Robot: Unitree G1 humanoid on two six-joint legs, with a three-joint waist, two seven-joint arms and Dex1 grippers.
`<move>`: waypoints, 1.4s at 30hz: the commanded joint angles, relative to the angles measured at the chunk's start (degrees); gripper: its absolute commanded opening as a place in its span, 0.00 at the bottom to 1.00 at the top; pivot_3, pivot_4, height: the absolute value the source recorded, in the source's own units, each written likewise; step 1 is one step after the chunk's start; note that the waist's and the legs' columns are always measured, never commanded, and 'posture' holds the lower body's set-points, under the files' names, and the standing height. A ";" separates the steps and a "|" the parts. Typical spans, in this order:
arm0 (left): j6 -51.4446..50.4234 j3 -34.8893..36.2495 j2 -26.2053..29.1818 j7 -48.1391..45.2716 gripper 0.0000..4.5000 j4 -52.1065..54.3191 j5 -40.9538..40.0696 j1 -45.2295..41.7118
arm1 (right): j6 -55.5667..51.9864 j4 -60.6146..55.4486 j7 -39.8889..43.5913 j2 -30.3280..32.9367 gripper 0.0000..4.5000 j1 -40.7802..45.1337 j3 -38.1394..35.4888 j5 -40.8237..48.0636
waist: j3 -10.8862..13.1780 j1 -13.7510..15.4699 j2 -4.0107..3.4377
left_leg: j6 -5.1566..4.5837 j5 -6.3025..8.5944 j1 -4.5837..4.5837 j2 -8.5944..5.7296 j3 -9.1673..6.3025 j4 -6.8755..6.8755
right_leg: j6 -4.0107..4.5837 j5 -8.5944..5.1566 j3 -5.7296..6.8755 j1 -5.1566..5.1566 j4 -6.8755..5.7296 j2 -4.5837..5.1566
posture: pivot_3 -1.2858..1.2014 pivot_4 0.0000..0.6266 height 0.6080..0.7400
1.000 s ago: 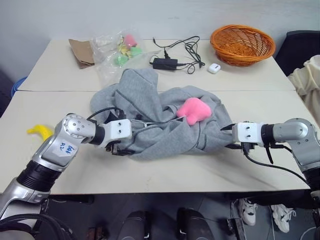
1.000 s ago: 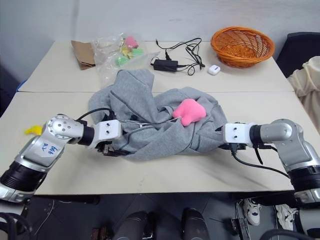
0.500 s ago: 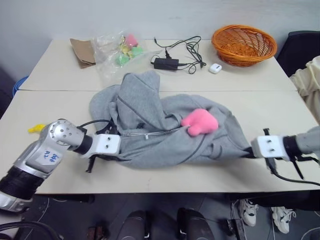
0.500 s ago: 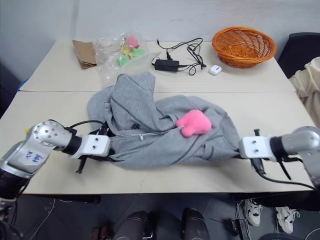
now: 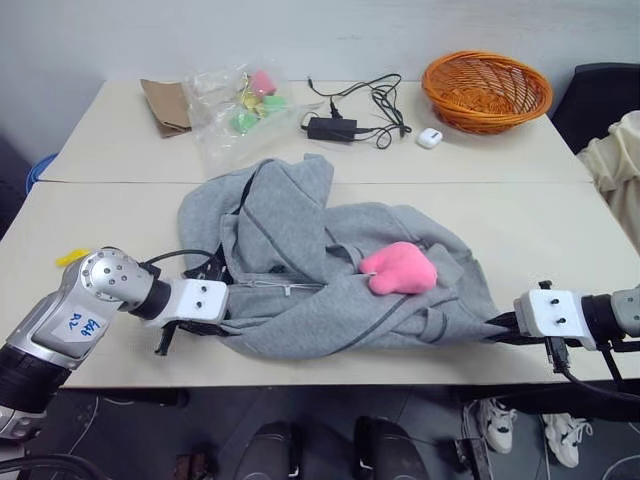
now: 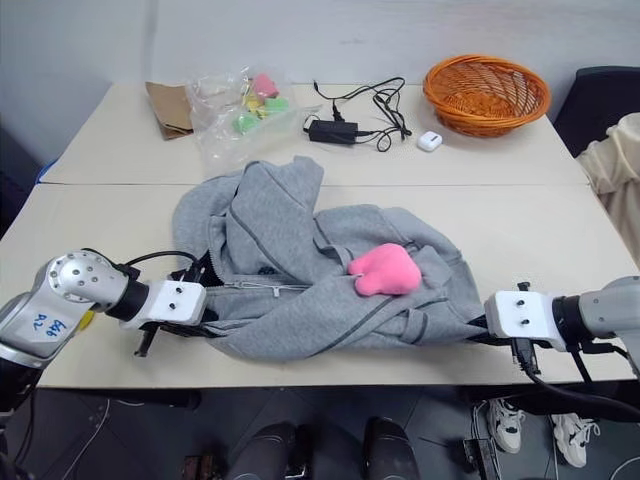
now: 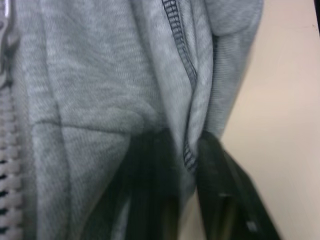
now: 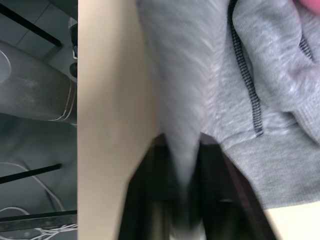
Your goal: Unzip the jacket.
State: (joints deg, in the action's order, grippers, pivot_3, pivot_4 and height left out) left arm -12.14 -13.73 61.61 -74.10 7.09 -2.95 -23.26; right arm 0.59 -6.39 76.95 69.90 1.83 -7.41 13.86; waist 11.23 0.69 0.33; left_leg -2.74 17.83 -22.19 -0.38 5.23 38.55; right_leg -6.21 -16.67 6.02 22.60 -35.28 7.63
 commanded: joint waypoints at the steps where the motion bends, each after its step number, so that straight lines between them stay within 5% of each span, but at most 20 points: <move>1: -2.35 3.22 1.84 -2.34 0.44 1.19 -2.65 1.30 | -2.95 -1.70 2.30 2.53 0.47 0.10 -4.77 3.17 | 0.00 -0.01 0.00 | 0.00 0.01 0.00 0.01 0.00 0.02 | 0.00 0.00 0.00 0.00 -0.01 0.00 | 0.52 0.24 1.00; 7: -9.87 12.13 1.57 -7.92 0.83 -1.17 -15.39 -4.62 | -10.20 -4.00 5.09 3.13 0.90 4.63 -8.26 10.66 | 0.05 -0.49 -0.05 | 0.06 0.06 -0.06 0.10 -0.09 0.15 | 0.03 -0.01 -0.08 0.00 -0.01 -0.03 | 0.52 0.24 1.00; 10: -10.30 13.52 1.08 -8.93 0.99 -8.04 -16.74 -11.35 | -14.11 -3.35 4.44 2.70 0.90 8.58 -8.26 12.83 | 0.05 -0.18 -0.06 | 0.05 0.12 -0.20 0.10 -0.25 0.44 | 0.03 -0.02 -0.07 -0.02 -0.02 -0.02 | 0.52 0.24 1.00; 15: -11.75 13.37 -1.06 -7.29 0.99 -20.37 -14.89 -23.29 | -15.34 -3.14 3.46 1.31 0.90 12.34 -7.94 12.99 | 0.05 0.23 -0.06 | -0.04 0.24 -0.20 0.07 -0.08 0.49 | 0.03 -0.02 0.12 0.02 -0.13 -0.11 | 0.52 0.24 1.00; 24: -4.82 5.40 -12.22 20.02 0.99 -56.24 6.11 -42.89 | -14.77 -1.46 -2.72 -3.67 0.90 20.40 -3.78 9.43 | 0.05 0.78 0.02 | -0.23 0.26 -0.28 -0.05 0.11 0.64 | -0.05 0.02 0.15 0.17 -0.32 -0.26 | 0.52 0.24 1.00; 29: -4.80 4.62 -17.72 24.60 0.99 -65.50 8.87 -45.95 | -14.51 -1.62 -3.70 -4.75 0.90 21.01 -3.16 9.11 | 0.09 0.69 0.13 | -0.36 0.23 -1.10 -0.15 0.21 0.83 | -0.17 0.09 0.37 0.97 -0.44 -0.17 | 0.52 0.24 1.00; 36: -4.28 3.99 -21.01 30.03 0.99 -73.12 12.13 -45.47 | -14.79 -2.88 -4.70 -6.04 0.90 21.78 -2.15 8.82 | 0.11 0.58 0.16 | -0.40 0.21 -1.10 -0.17 0.23 1.06 | -0.22 0.11 0.54 0.95 -0.63 -0.09 | 0.52 0.24 1.00; 42: -2.24 3.43 -20.94 30.20 0.68 -74.25 13.85 -44.56 | -14.96 -2.93 -4.25 -5.55 0.90 22.75 -2.51 8.94 | 0.11 0.60 0.16 | -0.39 0.22 -1.08 -0.17 0.23 1.08 | -0.22 0.11 0.52 0.95 -0.64 -0.08 | 0.52 0.24 1.00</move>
State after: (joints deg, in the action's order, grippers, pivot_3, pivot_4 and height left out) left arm -14.98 -10.16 39.58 -44.09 -66.80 9.72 -68.19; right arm -14.68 -7.87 72.79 64.22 23.71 -8.92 22.10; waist 11.34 1.30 0.49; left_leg -3.13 18.05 -23.27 -0.55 5.47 39.62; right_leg -6.42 -16.56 6.54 23.55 -35.92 7.56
